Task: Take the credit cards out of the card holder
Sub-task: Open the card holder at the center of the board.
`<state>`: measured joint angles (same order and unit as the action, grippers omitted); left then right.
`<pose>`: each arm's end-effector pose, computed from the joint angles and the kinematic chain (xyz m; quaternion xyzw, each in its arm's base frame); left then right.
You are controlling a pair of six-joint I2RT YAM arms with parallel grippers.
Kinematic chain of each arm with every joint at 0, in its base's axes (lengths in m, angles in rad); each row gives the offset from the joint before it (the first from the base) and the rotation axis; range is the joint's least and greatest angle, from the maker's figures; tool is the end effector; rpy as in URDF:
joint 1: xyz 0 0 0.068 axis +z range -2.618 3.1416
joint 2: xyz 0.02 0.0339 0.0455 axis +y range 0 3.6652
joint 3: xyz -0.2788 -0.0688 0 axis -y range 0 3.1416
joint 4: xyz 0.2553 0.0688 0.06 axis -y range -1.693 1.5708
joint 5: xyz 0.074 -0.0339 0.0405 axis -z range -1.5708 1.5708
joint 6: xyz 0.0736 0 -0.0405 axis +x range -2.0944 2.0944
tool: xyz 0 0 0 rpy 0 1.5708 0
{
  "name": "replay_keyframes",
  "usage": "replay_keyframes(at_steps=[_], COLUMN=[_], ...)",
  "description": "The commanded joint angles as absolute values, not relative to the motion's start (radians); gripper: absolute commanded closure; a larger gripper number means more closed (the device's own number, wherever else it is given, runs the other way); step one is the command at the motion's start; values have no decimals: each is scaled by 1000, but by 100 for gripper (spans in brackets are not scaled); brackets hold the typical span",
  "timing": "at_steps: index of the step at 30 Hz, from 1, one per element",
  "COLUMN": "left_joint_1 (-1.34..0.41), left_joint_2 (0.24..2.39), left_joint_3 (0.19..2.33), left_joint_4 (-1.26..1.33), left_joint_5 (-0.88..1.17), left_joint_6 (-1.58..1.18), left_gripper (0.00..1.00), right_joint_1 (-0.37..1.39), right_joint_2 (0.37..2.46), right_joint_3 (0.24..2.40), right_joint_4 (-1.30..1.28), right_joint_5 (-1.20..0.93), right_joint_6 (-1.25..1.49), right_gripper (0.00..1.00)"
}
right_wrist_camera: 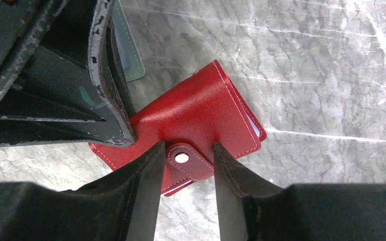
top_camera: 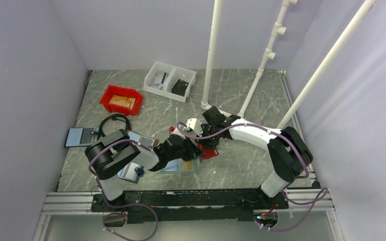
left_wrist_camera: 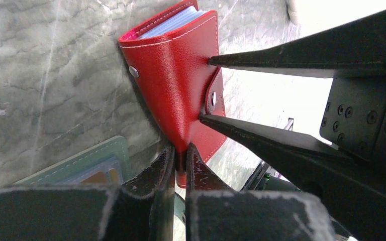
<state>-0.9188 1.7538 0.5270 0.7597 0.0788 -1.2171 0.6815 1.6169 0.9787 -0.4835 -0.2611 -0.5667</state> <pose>0.2047 -0.2777 0.1012 -0.1060 0.8445 -0.4752 0.2231 0.2495 0.2268 0.1574 -0.5884 0.7674 0.1394 0.2131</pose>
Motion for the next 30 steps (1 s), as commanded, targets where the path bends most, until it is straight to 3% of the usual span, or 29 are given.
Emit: replay_keyframes(at_steps=[1, 16, 30], left_joint_1=[-927, -925, -922], left_joint_2=[1725, 1714, 1691], left_joint_3=[509, 490, 480], left_joint_4=[835, 822, 789], left_joint_5=[79, 54, 38], left_joint_6=[-1221, -1215, -1203], left_gripper=[100, 100, 100], right_joint_1=[683, 660, 597], right_joint_2=[1625, 1587, 1560], right_joint_3=[988, 1013, 1022], right_joint_4=[-451, -502, -505], right_joint_5=[-184, -241, -252], right_joint_6=[-567, -567, -538], right_gripper=[61, 94, 100])
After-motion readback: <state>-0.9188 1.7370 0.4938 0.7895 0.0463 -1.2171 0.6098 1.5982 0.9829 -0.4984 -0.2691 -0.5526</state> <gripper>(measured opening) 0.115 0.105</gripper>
